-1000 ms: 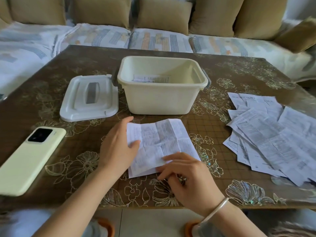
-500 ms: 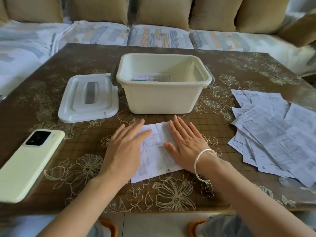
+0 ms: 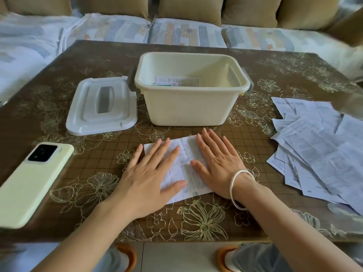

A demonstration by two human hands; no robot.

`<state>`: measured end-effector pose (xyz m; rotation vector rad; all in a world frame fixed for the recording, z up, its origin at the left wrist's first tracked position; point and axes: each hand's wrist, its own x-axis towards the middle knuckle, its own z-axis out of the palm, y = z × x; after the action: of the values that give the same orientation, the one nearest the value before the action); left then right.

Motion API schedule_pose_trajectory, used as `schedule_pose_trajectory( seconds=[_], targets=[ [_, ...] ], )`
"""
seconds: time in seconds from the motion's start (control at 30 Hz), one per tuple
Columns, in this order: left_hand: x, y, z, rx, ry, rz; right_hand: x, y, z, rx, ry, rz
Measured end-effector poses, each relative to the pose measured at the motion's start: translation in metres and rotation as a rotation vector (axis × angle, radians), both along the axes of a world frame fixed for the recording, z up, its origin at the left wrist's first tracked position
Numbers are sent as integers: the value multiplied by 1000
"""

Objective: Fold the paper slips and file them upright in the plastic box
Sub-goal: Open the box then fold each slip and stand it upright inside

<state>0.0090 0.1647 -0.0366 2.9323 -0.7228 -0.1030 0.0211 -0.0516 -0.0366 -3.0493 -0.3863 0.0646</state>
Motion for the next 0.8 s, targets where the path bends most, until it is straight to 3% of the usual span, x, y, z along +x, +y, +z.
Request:
schedule_pose_trajectory(
  seconds=[0.07,0.13,0.23,0.33,0.43,0.6,0.7,0.8],
  targets=[
    [0,-1,1,16,-2,-5,0,0,1,90,-27,-8],
    [0,-1,0,26,-16,-5,0,-3,3,340,-115,-76],
    [0,-1,-3,21,-25,-6,-1,-13,12,627,-290,-333],
    [1,-1,-5,15,-25,-7,-1,-22,27,471,-126,-523],
    [3,-1,-4,36,-18,-8,0,-21,38,363,92,-559],
    [6,-1,0,59,25,-21,1,-18,43,584,233,-560],
    [7,0,2,79,47,-28,-1,-19,47,515,170,-583],
    [7,-1,2,86,44,-23,3,-15,51,536,239,-609]
  ],
)
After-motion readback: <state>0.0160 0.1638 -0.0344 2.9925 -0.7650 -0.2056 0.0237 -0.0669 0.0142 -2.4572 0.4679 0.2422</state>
